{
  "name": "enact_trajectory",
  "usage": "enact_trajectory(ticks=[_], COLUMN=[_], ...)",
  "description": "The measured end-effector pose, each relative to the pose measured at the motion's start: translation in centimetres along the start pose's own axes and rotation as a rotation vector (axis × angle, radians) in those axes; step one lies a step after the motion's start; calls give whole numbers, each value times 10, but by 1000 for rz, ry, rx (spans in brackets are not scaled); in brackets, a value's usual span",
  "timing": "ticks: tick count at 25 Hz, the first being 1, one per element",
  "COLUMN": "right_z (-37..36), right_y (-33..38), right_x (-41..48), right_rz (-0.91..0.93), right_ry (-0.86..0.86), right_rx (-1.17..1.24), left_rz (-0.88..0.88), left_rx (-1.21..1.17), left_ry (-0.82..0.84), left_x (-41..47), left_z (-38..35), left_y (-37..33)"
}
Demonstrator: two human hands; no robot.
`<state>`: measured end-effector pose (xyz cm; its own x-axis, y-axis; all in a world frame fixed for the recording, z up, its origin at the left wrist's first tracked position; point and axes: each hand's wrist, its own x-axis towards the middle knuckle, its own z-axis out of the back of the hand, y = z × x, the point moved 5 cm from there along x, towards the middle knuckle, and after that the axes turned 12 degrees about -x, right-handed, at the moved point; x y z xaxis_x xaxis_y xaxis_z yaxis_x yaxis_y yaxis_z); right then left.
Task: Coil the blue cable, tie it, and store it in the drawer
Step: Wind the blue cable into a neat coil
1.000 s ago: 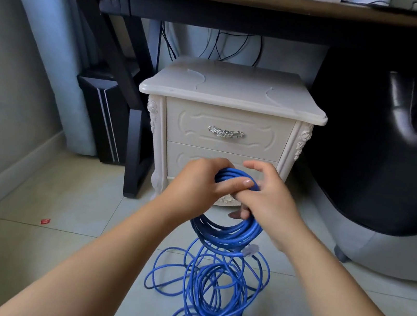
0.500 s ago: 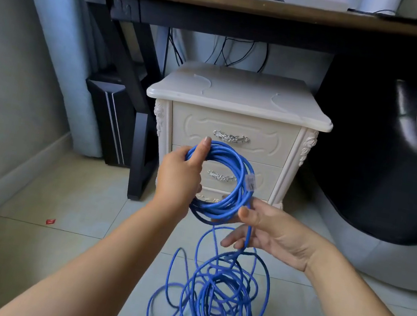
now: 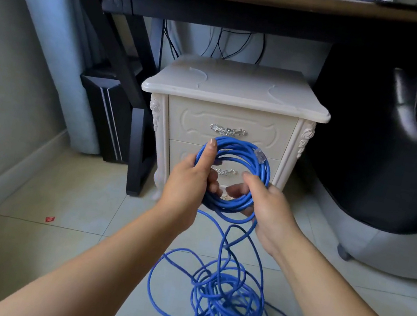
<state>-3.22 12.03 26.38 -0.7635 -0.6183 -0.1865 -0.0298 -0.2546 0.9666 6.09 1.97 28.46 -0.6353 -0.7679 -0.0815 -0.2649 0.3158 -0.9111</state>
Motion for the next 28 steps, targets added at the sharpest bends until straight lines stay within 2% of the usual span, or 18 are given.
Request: enact_trajectory(ticks=[4, 8, 10, 13, 16, 19, 22, 25, 26, 28], right_z=[6, 16, 18, 12, 12, 19, 27, 32, 30, 25], right_y=[6, 13, 16, 23, 22, 23, 21, 12, 9, 8], right_x=[1, 3, 3, -2, 0, 4, 3, -3, -5, -5], right_rz=[-11, -10, 30, 169, 237, 243, 149, 52, 47, 66], right_ry=[23, 76, 140, 248, 234, 178, 315, 422, 405, 268], right_rx=[231, 177, -4, -372, -600, -522, -252, -227, -204, -49], left_rz=[188, 304, 253, 166, 111, 77, 58, 92, 95, 86], left_rx=[-12, 54, 166, 492, 688, 559, 447, 289, 240, 156], left_ry=[137, 252, 335, 441, 458, 406, 311, 194, 156, 117], left_x=[0, 3, 4, -2, -1, 0, 2, 6, 4, -1], left_z=[2, 7, 4, -7, -15, -19, -18, -13, -12, -16], left_y=[4, -1, -7, -10, 1, 3, 0, -4, -4, -2])
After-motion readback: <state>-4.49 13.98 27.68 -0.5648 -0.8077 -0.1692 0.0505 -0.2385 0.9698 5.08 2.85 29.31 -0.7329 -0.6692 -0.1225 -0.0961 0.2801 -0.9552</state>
